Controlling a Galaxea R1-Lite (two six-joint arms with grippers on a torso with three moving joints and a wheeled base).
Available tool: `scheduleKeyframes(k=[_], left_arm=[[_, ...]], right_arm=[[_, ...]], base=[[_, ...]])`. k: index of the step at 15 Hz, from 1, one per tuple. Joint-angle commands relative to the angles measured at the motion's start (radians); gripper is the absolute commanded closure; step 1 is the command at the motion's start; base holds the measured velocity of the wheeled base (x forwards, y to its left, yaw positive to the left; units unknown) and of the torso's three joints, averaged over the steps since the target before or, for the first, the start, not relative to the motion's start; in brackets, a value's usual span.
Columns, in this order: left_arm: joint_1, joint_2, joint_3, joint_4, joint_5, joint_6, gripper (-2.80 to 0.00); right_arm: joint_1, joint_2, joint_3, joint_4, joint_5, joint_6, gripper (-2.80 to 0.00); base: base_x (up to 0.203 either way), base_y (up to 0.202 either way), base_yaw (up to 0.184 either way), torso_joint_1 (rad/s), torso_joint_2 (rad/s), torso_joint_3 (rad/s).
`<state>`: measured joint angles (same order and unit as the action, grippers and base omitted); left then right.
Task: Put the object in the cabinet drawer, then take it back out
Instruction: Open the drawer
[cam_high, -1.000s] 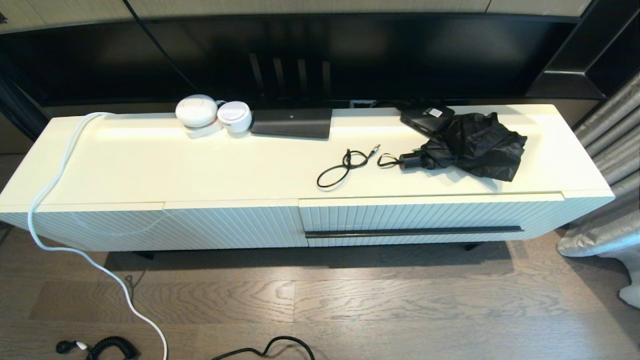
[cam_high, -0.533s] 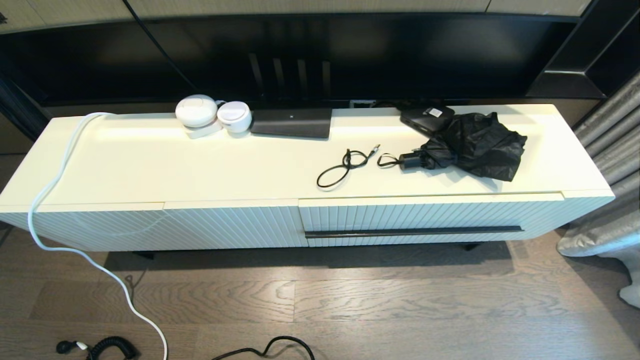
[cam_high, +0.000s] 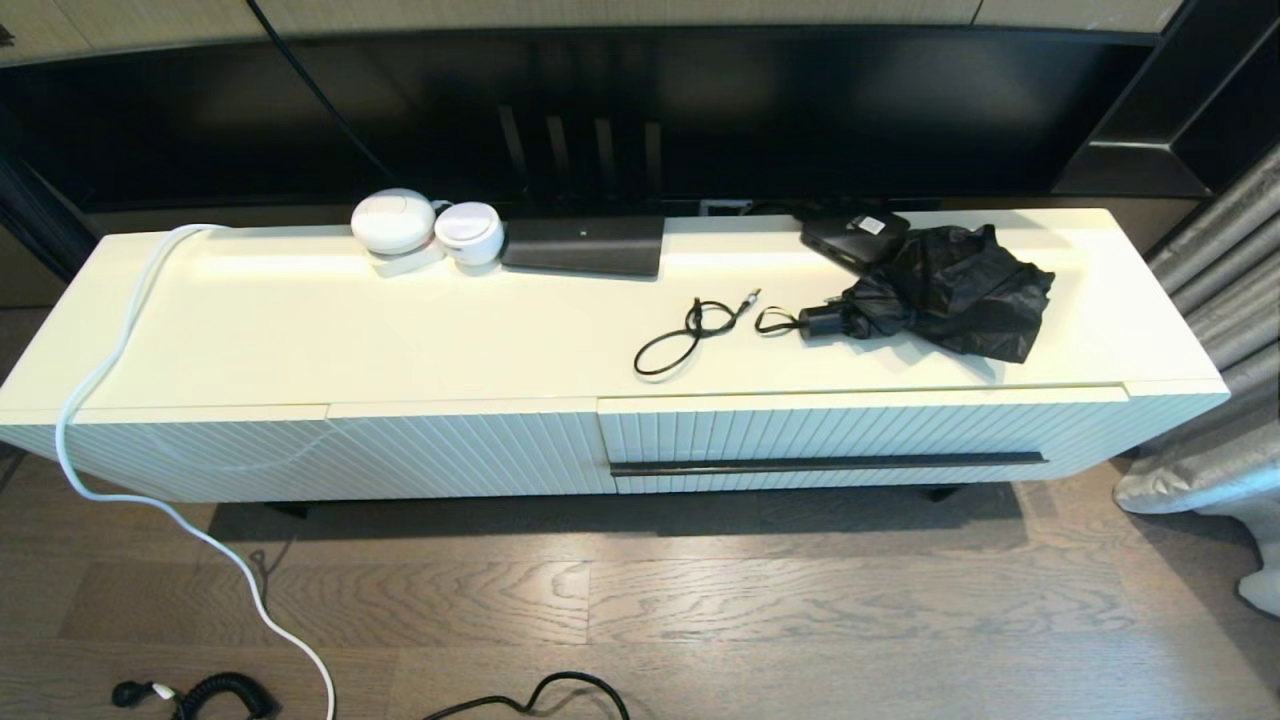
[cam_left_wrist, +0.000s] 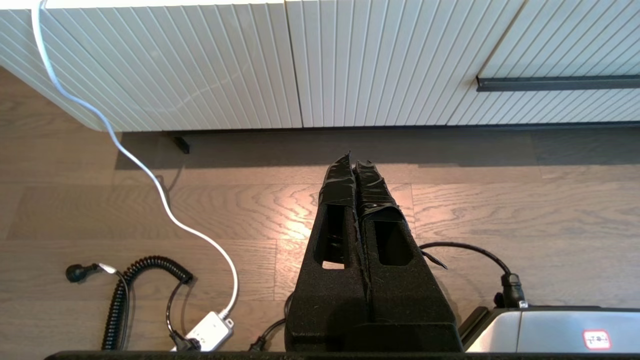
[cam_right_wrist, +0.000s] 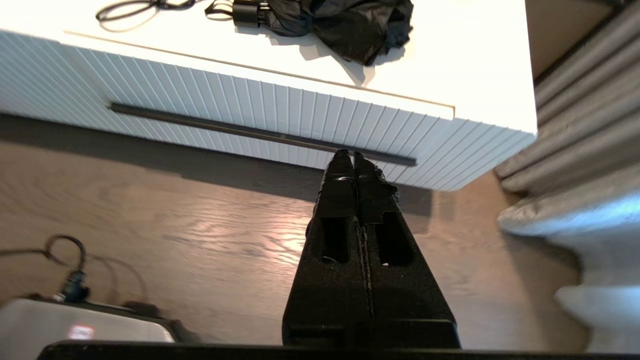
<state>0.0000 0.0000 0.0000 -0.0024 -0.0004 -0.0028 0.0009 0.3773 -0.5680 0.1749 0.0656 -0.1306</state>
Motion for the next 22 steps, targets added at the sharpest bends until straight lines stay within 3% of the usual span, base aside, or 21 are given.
scheduleKeyframes(k=[1,3,5,8,11,15,22], left_arm=[[0.0,0.0,0.0,-0.001,0.0,0.0,0.0],[0.0,0.0,0.001,-0.001,0.0,0.0,0.0],[0.0,0.0,0.0,-0.001,0.0,0.0,0.0],[0.0,0.0,0.0,-0.001,0.0,0.0,0.0],[0.0,0.0,0.0,-0.001,0.0,0.0,0.0],[0.0,0.0,0.0,-0.001,0.0,0.0,0.0],[0.0,0.0,0.001,-0.001,0.0,0.0,0.0]], right_arm=[[0.001,0.157,-0.072,0.002,0.011,-0.113,0.0],[0.008,0.214,-0.096,0.004,0.054,-0.345,0.0],[0.026,0.28,-0.119,0.009,0.074,-0.507,0.0],[0.072,0.39,-0.173,0.025,0.069,-0.639,0.0],[0.197,0.511,-0.232,0.043,0.009,-0.805,0.0],[0.368,0.686,-0.266,0.032,-0.164,-0.905,0.0],[0.387,1.058,-0.234,-0.221,-0.186,-0.975,0.0]], base=[[0.0,0.0,0.0,0.0,0.0,0.0],[0.0,0.0,0.0,0.0,0.0,0.0],[0.0,0.0,0.0,0.0,0.0,0.0],[0.0,0.0,0.0,0.0,0.0,0.0],[0.0,0.0,0.0,0.0,0.0,0.0],[0.0,0.0,0.0,0.0,0.0,0.0],[0.0,0.0,0.0,0.0,0.0,0.0]])
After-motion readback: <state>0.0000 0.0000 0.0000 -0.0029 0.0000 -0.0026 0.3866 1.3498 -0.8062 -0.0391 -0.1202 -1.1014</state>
